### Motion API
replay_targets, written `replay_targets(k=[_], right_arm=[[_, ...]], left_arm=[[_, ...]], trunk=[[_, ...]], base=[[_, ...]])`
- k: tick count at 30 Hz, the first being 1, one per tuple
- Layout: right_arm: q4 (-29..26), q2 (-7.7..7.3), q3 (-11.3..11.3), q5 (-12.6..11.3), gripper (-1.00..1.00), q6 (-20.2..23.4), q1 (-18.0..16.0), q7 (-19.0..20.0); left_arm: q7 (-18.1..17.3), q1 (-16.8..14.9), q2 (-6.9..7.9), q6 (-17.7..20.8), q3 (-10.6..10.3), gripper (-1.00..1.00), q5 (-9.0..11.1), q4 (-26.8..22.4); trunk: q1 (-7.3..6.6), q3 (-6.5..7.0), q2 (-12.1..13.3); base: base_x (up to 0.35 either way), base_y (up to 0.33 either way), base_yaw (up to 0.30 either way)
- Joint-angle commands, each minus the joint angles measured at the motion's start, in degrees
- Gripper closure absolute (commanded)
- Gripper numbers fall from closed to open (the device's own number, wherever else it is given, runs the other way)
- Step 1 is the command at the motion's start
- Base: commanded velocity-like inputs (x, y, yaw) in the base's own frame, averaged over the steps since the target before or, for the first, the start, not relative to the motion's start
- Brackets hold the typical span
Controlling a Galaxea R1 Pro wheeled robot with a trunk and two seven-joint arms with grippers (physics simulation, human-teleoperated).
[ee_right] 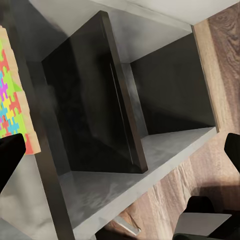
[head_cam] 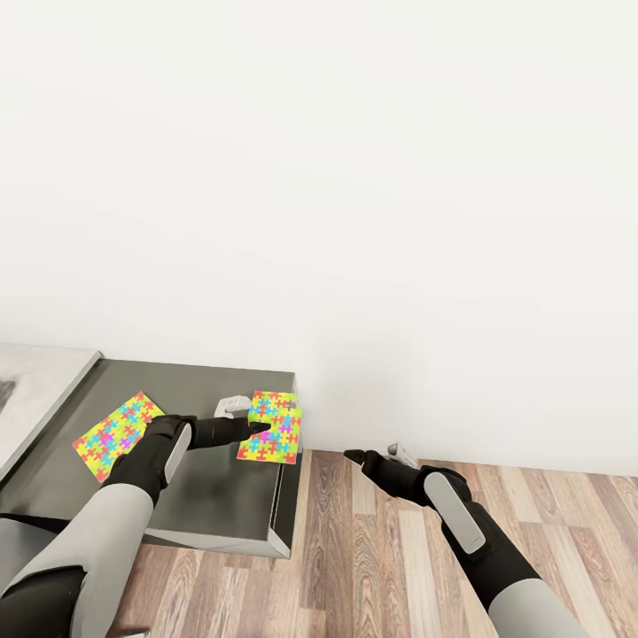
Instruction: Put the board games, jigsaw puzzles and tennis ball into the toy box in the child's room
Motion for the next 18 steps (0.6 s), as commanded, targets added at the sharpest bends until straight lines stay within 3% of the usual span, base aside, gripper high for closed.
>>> replay_targets(k=[1,18], right_arm=[[-0.08,-0.06,0.15,-0.51,-1.00,0.06,-0.04,-0.43],[-0.08,-0.06,0.08,-0.51,-1.00,0.06,-0.04,-0.43]], left_arm=[[-0.36,-0.04,-0.04,0.41,0.23,-1.00,-0.25,-0.04],[-1.71,-0.04,-0.04,0.49,0.22,-1.00,-0.12,-0.04]], trunk=[[0.03,-0.09,-0.10],[0.03,-0.09,-0.10]], base=[[0.000,0.000,0.000],[0.000,0.000,0.000]])
